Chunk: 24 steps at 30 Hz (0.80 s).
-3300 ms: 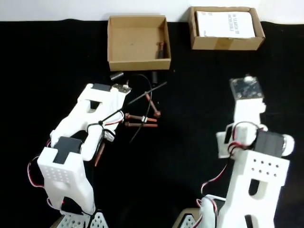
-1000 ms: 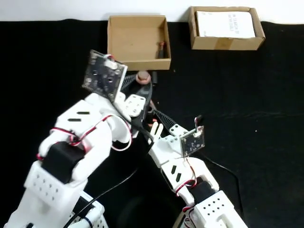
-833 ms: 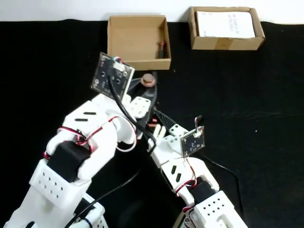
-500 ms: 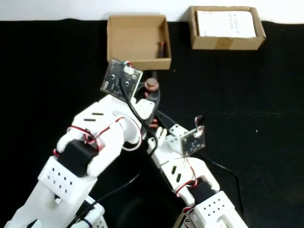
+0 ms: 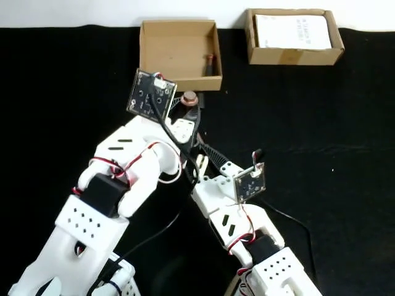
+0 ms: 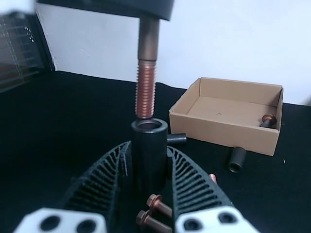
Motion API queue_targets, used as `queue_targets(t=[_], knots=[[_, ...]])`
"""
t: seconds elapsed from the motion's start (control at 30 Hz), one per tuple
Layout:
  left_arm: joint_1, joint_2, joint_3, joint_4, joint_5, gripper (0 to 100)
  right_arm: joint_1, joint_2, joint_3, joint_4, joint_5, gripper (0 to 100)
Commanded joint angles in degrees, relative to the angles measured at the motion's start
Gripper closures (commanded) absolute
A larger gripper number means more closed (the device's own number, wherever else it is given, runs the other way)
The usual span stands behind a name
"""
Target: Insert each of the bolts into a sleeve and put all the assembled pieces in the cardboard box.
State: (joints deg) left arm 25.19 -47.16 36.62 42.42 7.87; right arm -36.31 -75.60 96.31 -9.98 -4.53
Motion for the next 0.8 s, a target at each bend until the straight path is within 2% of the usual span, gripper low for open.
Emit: queue_targets(t=[0.0,0.17,0.3,0.6,0.77], knots=[[0.75,0.84,-0.75,-0.62,0.35,99,-0.40,-0.92,7.25,-0.13,-0.26,99.1],[1.54,0.84,-5.76,-0.09,0.35,99,-0.31,-0.92,7.25,0.04,-0.26,99.1],[1.63,1.01,-9.80,4.92,2.73,99,-0.31,-0.92,7.25,0.04,-0.26,99.1],[4.88,0.92,-9.98,9.05,4.22,99,-0.31,-0.84,7.25,0.13,-0.26,99.1],[4.88,1.27,-9.89,8.62,3.96,99,-0.31,-0.92,7.25,0.13,-0.09,99.1]])
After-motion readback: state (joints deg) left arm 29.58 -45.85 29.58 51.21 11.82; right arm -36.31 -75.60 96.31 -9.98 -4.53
